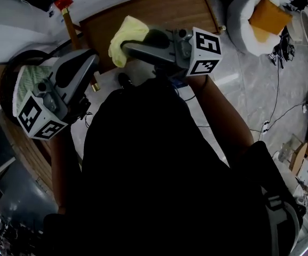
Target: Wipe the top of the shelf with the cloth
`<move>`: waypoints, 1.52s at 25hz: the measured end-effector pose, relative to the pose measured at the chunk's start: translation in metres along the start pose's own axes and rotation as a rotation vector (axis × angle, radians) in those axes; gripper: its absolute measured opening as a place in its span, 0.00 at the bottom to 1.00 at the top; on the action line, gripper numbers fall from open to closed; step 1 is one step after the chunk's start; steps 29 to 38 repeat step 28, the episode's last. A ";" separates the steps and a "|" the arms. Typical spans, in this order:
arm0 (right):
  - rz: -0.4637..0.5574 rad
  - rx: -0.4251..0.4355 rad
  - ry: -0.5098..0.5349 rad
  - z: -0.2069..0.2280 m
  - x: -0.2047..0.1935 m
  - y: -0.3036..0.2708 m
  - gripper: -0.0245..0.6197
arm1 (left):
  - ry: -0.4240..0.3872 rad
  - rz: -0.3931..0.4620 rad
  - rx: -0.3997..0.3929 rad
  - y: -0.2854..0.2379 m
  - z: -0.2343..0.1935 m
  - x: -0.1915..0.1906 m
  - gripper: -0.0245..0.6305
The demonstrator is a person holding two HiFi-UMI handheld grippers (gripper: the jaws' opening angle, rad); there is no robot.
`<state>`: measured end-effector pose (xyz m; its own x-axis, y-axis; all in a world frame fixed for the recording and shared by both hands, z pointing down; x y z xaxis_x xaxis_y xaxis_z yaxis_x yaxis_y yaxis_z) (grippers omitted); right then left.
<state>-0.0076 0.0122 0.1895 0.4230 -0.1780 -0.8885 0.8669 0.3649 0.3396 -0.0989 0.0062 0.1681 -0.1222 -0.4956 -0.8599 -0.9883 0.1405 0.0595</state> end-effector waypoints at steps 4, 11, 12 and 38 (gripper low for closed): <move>-0.049 0.003 -0.011 -0.010 -0.009 0.031 0.11 | 0.011 -0.014 0.025 -0.025 0.014 -0.017 0.06; -0.106 0.047 0.018 -0.057 -0.005 0.093 0.11 | 0.057 -0.030 0.092 -0.071 0.070 -0.075 0.06; -0.114 0.058 0.010 -0.062 -0.008 0.100 0.11 | 0.071 -0.030 0.116 -0.073 0.075 -0.084 0.06; -0.167 0.460 -0.069 -0.190 -0.077 0.066 0.11 | 0.572 0.470 0.512 0.119 0.079 -0.208 0.06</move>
Point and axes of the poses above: the fingertips, and each gripper's own axes: y backward along the fingers, z to its right, x out of its top, the point moved 2 cm from there along y, backward along the fingers, and after that the axes turned 9 degrees about y, right-handed, at the moved point
